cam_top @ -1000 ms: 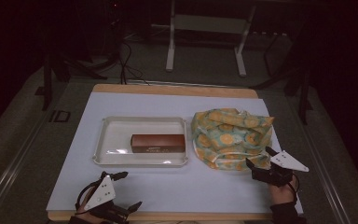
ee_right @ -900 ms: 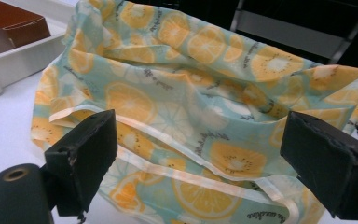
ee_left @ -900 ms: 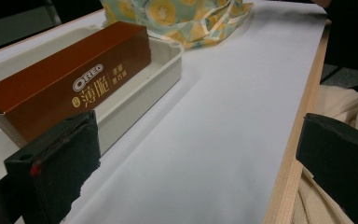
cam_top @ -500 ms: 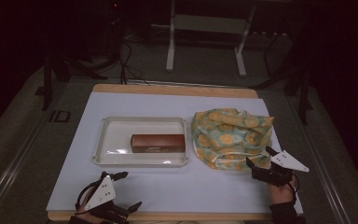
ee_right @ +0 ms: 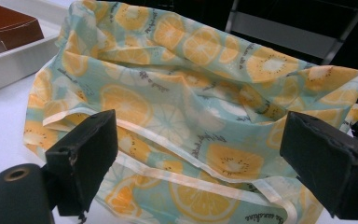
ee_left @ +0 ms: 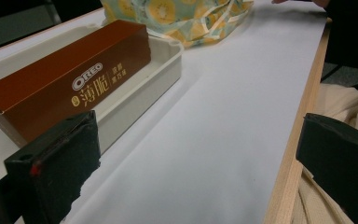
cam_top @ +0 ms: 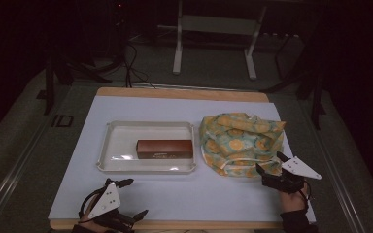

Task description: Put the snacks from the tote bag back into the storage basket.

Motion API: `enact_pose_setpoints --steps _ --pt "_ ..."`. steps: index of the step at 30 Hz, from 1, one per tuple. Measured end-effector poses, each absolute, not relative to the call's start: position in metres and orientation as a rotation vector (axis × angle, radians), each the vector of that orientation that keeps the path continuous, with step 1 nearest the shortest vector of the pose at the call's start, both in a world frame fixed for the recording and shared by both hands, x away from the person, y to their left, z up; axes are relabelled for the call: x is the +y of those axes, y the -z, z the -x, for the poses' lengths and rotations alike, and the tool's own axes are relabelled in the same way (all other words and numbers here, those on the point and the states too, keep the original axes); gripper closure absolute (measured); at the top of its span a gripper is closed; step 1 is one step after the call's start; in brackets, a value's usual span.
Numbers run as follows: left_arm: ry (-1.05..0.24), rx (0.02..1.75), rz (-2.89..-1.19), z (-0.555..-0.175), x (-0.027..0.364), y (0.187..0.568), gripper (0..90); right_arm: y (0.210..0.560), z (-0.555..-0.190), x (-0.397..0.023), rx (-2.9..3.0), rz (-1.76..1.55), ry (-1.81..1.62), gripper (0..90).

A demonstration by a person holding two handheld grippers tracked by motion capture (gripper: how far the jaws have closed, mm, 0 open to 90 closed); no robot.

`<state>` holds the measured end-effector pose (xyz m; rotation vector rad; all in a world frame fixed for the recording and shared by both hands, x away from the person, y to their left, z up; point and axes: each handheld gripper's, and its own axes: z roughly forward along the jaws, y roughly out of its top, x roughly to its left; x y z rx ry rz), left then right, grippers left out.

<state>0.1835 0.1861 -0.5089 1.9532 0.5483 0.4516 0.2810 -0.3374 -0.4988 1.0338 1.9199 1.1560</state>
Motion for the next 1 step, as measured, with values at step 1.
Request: enact_pose_setpoints --steps 1 --pt "-0.452 0.548 -1.953 -0.1835 0.1861 0.5089 0.0 0.4988 -0.2814 -0.3378 1.922 -1.034 -1.157 11.3"
